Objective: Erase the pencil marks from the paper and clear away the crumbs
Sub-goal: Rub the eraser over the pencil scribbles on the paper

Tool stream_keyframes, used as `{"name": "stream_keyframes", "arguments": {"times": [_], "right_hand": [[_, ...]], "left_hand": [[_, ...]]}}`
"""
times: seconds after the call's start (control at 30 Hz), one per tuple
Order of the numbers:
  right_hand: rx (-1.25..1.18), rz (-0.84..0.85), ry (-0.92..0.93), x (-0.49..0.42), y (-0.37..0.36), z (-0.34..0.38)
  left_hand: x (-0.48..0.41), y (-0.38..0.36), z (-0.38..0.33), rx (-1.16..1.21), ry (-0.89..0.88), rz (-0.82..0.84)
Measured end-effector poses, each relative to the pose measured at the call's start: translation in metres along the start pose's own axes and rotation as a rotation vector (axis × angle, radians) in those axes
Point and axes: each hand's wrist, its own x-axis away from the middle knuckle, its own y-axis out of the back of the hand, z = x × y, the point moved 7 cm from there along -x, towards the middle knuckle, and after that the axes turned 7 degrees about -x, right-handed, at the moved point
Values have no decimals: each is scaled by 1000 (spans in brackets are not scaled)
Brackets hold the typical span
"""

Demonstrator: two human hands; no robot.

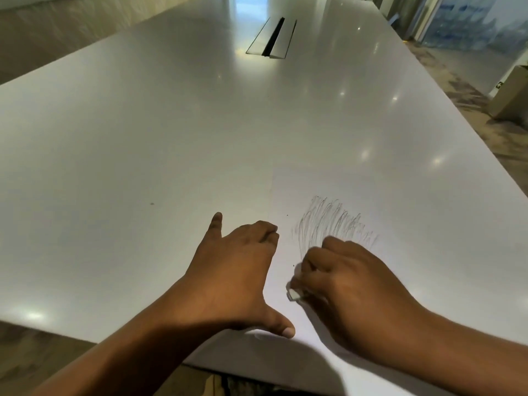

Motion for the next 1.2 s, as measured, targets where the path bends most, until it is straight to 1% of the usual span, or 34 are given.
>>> {"name": "stream_keyframes", "arguments": {"times": [0.07, 0.2, 0.37, 0.47, 0.57, 0.63, 0.8, 0.93, 1.0, 1.1, 1.2], "right_hand": [[20, 0, -3, -2, 0, 0], [62, -86, -65, -29, -2, -8], [-1, -10, -45, 16, 2, 4], [25, -3, -35, 12, 3, -4], [63, -96, -151, -18, 9, -33], [79, -119, -195, -25, 11, -45], [12, -15, -102, -1, 5, -19], [74, -88, -163, -30, 8, -43], [41, -62, -170, -21, 6, -42], [-99, 12, -185, 6, 6, -28], [-64, -34, -196, -13, 6, -37]], "left_hand": [[-1, 0, -1, -1, -1, 5], [-1, 0, -1, -8, -5, -3], [-4, 0, -2, -51, -6, 25], [-7, 3, -8, -100, -44, 25], [-9, 6, -11, -137, -54, 1], [-10, 6, -12, -145, -51, -9], [-9, 5, -9, -105, -37, 9], [-9, 5, -10, -112, -40, 6], [-9, 5, -9, -102, -39, 11], [-8, 5, -8, -74, -36, 10], [-8, 4, -8, -62, -40, 6]]}}
